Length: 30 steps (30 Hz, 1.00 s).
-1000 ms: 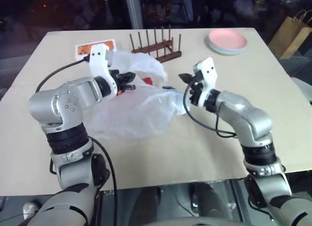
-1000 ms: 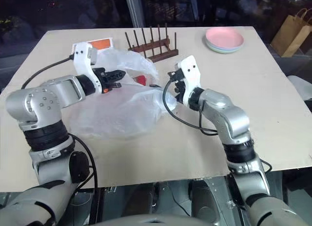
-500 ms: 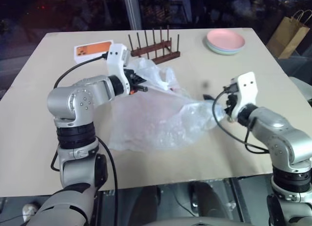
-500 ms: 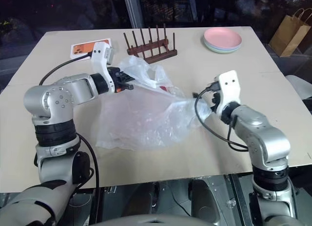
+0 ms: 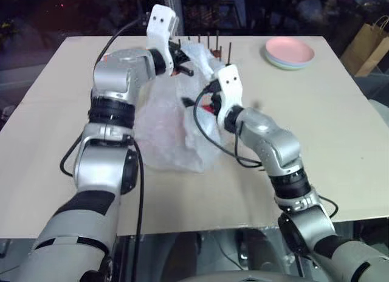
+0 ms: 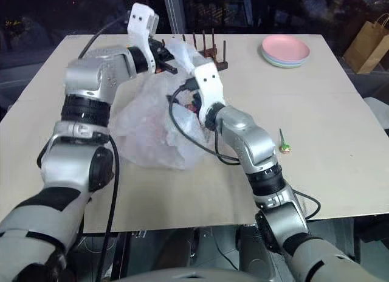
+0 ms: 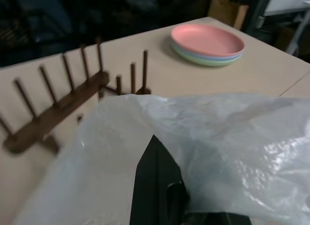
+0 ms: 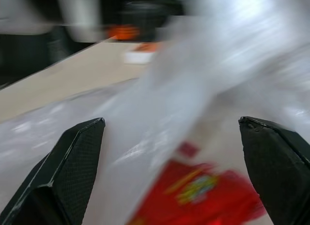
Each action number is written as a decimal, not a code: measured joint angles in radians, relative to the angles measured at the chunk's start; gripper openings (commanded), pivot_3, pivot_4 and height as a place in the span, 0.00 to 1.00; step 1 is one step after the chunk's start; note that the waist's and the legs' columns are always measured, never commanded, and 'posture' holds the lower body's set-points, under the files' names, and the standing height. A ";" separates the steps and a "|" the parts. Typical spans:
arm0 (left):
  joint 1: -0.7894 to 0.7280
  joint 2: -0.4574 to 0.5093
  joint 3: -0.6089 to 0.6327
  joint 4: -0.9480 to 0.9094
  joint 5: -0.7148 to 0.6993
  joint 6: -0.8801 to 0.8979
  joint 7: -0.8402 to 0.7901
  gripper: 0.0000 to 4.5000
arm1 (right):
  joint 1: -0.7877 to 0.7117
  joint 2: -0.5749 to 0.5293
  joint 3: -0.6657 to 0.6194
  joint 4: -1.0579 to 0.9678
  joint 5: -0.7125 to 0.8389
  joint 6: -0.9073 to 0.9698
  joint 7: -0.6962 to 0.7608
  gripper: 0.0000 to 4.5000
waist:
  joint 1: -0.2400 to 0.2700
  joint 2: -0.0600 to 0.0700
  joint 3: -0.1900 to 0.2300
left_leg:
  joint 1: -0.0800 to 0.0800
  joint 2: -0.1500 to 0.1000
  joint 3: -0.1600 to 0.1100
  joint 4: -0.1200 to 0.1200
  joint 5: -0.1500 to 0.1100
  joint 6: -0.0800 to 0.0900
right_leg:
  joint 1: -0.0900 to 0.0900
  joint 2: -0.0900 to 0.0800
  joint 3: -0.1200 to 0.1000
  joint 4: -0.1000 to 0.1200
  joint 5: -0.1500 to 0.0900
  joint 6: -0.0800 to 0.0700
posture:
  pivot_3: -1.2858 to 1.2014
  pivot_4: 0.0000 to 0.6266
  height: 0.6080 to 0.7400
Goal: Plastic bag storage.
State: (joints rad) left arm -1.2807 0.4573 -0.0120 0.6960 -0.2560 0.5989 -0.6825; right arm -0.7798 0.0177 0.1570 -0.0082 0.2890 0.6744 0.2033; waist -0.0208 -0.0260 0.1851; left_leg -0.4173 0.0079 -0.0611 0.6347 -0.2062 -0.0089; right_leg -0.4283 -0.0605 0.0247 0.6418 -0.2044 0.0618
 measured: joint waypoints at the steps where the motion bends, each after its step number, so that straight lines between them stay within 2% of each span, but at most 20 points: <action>1: -0.007 -0.001 0.000 0.027 0.005 -0.018 -0.013 0.00 | 0.001 -0.006 -0.011 0.010 -0.012 -0.006 -0.011 0.99 | -0.002 0.000 0.000 | -0.001 0.000 0.001 -0.001 0.000 0.000 | -0.001 0.000 0.000 0.000 0.000 0.000 | 0.52 0.24 1.00; 10: -0.007 -0.015 0.003 0.081 0.030 -0.045 -0.042 0.00 | 0.019 -0.010 -0.016 0.012 -0.120 -0.040 -0.079 0.99 | -0.027 0.000 0.000 | -0.012 0.000 0.000 0.001 0.000 0.000 | -0.014 0.000 0.001 0.005 0.000 0.000 | 0.52 0.24 1.00; 15: -0.025 -0.042 0.015 0.132 0.043 -0.062 -0.001 0.00 | 0.015 -0.018 -0.098 0.011 -0.164 -0.092 -0.166 0.99 | -0.019 0.000 0.000 | -0.013 -0.001 0.000 0.003 0.000 0.000 | -0.014 -0.001 0.001 0.005 0.000 0.000 | 0.52 0.24 1.00; 19: -0.102 -0.069 0.051 0.211 0.010 0.060 -0.035 0.00 | 0.037 -0.069 -0.095 -0.032 -0.167 -0.084 -0.131 0.99 | -0.021 0.000 0.000 | -0.015 -0.001 0.000 0.004 0.000 0.000 | -0.014 -0.001 0.001 0.005 0.000 0.000 | 0.52 0.24 1.00; 20: -0.121 -0.068 0.063 0.214 -0.012 0.130 -0.054 0.12 | 0.049 -0.088 -0.090 -0.060 -0.168 -0.076 -0.118 1.00 | -0.024 0.000 0.000 | -0.015 -0.001 0.000 0.004 0.000 0.000 | -0.014 -0.001 0.001 0.005 0.000 0.000 | 0.52 0.24 1.00; 21: -0.126 -0.065 0.066 0.208 -0.022 0.169 -0.064 0.17 | 0.059 -0.107 -0.086 -0.079 -0.170 -0.068 -0.109 1.00 | -0.024 0.000 0.000 | -0.014 -0.001 0.000 0.004 0.000 0.000 | -0.014 -0.001 0.001 0.005 0.000 0.000 | 0.52 0.24 1.00; 23: -0.114 -0.047 0.081 0.162 -0.051 0.279 -0.083 0.38 | 0.094 -0.168 -0.079 -0.142 -0.179 -0.050 -0.082 1.00 | -0.030 0.001 0.000 | -0.014 -0.001 0.000 0.004 0.000 0.000 | -0.014 -0.001 0.001 0.005 0.000 0.000 | 0.52 0.24 1.00; 26: -0.010 -0.005 0.094 -0.043 -0.110 0.459 -0.091 0.68 | 0.167 -0.272 -0.091 -0.246 -0.173 0.000 -0.020 1.00 | -0.042 0.001 0.000 | -0.014 -0.001 0.000 0.004 0.000 0.000 | -0.014 -0.001 0.001 0.006 0.000 0.000 | 0.52 0.24 1.00; 30: 0.145 0.028 0.090 -0.411 -0.228 0.685 -0.101 0.68 | 0.290 -0.461 -0.084 -0.422 -0.092 0.093 0.166 1.00 | -0.041 0.001 0.000 | -0.014 -0.001 0.000 0.004 0.000 0.000 | -0.014 -0.001 0.001 0.006 0.000 0.000 | 0.52 0.24 1.00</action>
State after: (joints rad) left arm -1.1361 0.4853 0.0779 0.2852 -0.4838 1.2843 -0.7835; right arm -0.4901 -0.4431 0.0730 -0.4297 0.1968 0.7674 0.3688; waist -0.0621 -0.0251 0.1856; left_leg -0.4312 0.0073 -0.0612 0.6390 -0.2061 -0.0087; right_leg -0.4422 -0.0614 0.0260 0.6480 -0.2044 0.0620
